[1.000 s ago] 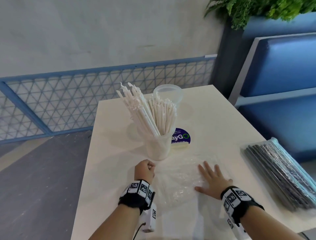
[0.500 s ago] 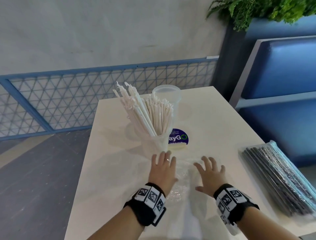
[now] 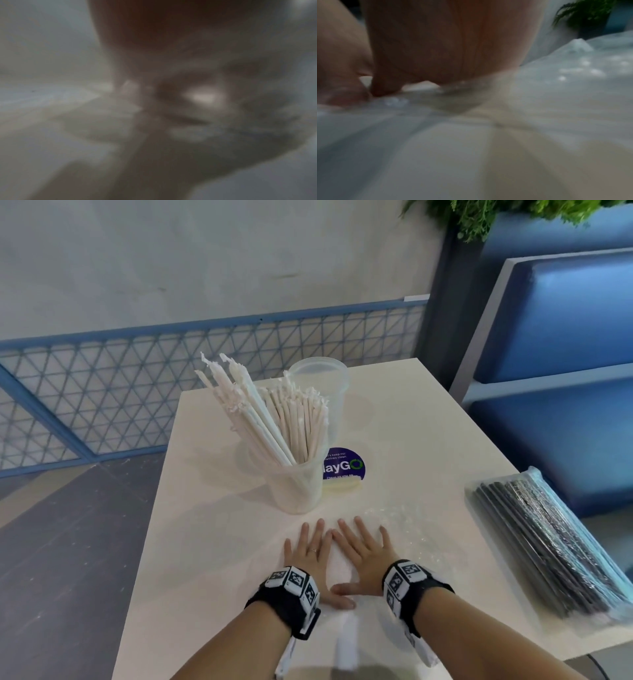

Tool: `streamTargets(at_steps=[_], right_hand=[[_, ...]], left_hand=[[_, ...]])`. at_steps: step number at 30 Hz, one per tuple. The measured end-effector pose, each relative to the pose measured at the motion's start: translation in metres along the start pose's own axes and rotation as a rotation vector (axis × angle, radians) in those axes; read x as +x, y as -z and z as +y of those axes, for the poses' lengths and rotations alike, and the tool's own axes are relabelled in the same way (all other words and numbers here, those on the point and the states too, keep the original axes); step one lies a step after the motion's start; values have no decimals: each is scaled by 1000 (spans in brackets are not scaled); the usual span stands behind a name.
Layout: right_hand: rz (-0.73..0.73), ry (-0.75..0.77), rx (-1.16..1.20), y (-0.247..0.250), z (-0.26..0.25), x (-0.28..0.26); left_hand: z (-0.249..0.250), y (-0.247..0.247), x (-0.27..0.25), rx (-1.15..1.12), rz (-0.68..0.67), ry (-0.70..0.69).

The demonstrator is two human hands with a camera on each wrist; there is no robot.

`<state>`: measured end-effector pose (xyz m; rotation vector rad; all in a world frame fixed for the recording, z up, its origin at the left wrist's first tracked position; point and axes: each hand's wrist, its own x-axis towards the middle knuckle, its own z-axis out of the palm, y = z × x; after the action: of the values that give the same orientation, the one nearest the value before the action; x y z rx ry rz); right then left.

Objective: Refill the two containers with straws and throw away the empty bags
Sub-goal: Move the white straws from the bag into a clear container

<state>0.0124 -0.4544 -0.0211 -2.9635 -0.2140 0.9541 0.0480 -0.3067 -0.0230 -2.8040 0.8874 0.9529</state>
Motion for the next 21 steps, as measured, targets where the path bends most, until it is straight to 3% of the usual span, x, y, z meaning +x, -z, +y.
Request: streamTargets(at_steps=[14, 18, 21], right_hand=[[-19, -292, 219, -4, 114, -42], [-65, -299, 215, 2, 113, -52], [-57, -339, 205, 13, 101, -53]], left_hand=[[-26, 4, -5, 2, -72, -96], [-24, 10, -9, 9, -67, -84], [-19, 27, -22, -103, 17, -30]])
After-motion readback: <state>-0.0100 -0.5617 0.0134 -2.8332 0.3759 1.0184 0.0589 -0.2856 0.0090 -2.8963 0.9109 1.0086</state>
